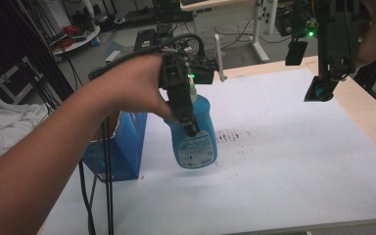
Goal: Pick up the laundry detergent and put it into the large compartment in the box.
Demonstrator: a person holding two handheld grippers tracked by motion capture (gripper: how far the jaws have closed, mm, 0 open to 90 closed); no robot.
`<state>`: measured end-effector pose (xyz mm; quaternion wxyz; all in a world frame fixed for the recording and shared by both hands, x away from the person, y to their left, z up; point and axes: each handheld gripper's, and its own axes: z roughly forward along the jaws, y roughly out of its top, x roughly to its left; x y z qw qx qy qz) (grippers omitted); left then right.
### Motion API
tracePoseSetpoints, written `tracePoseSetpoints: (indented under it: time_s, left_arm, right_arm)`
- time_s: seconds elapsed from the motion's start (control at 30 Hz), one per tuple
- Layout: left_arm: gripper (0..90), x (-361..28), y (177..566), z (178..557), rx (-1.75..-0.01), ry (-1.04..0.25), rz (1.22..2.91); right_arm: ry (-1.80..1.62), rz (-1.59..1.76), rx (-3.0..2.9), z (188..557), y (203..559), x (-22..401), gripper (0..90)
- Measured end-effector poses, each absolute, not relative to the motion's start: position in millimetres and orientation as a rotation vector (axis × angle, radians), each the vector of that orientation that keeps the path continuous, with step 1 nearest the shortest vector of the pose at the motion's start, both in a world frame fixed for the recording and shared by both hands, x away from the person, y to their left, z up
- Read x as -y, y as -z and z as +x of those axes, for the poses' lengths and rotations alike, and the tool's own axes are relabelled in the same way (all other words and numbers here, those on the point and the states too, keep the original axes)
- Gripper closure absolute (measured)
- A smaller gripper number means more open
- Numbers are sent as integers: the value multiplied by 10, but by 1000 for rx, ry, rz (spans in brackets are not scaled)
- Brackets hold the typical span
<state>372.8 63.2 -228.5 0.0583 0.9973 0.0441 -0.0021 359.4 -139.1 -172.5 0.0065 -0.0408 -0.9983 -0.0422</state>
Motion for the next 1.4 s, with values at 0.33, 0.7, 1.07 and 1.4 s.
tracePoseSetpoints:
  time_s: [0.33,0.7,1.07,1.4]
  left_arm:
    - [391,-993,1727,3867,-379,-52,2993]
    - [391,-1352,1229,3996,-668,-64,2933]
    - [391,-1933,944,4165,-1049,-68,2794]
    - [391,-2371,977,4287,-1255,-90,2713]
  right_arm:
    - [132,-106,3126,3598,1726,1306,9]
    - [125,-85,3122,3622,1730,1243,9]
    - [114,-83,3116,3658,1726,1236,9]
    - [107,-76,3110,3702,1754,1189,9]
